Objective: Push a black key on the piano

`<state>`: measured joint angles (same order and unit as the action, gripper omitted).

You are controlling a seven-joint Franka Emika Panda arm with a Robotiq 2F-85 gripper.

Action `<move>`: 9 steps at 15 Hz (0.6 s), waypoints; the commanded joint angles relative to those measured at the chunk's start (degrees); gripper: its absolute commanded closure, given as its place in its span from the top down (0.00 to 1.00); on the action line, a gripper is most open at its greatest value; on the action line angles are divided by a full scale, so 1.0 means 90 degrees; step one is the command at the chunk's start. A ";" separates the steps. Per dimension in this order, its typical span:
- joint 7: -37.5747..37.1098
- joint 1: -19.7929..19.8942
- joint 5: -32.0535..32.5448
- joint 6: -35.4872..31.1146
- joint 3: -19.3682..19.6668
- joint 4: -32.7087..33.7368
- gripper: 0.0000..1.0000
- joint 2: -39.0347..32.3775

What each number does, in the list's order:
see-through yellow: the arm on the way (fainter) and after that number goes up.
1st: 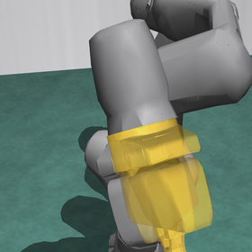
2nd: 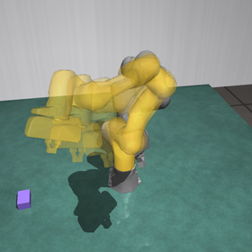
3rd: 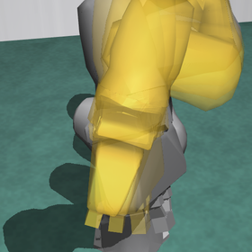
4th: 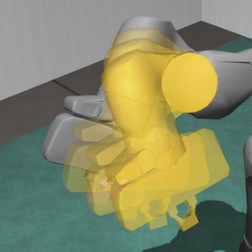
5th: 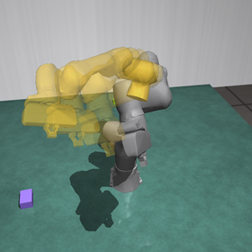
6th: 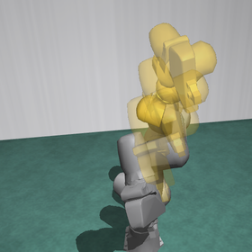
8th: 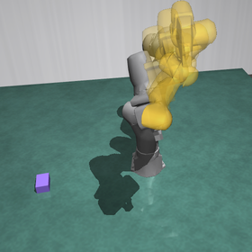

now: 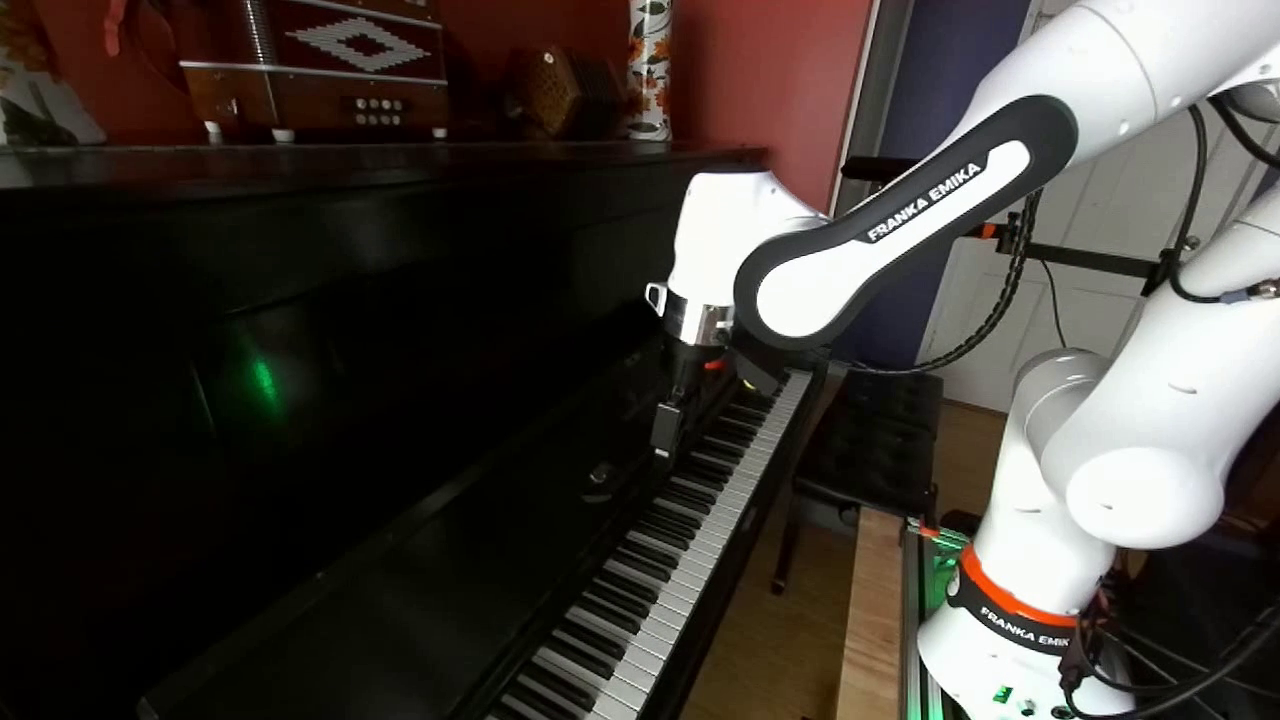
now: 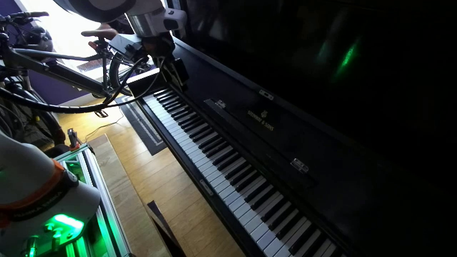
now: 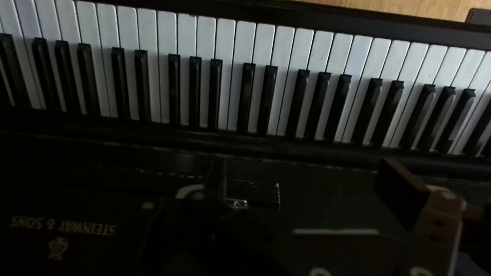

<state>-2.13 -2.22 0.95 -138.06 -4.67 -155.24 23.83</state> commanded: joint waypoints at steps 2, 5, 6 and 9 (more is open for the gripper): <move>0.0092 0.0081 -0.0034 0.1134 0.0261 -0.0111 1.00 0.1034; 0.0241 0.0103 -0.0074 0.1707 0.0463 -0.0091 1.00 0.1520; 0.0283 0.0143 -0.0055 0.1681 0.0539 -0.0141 1.00 0.1713; 0.0185 0.0168 -0.0024 0.1620 0.0502 0.0019 1.00 0.1542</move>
<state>-0.57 -0.91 0.90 -123.63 0.08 -155.17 37.75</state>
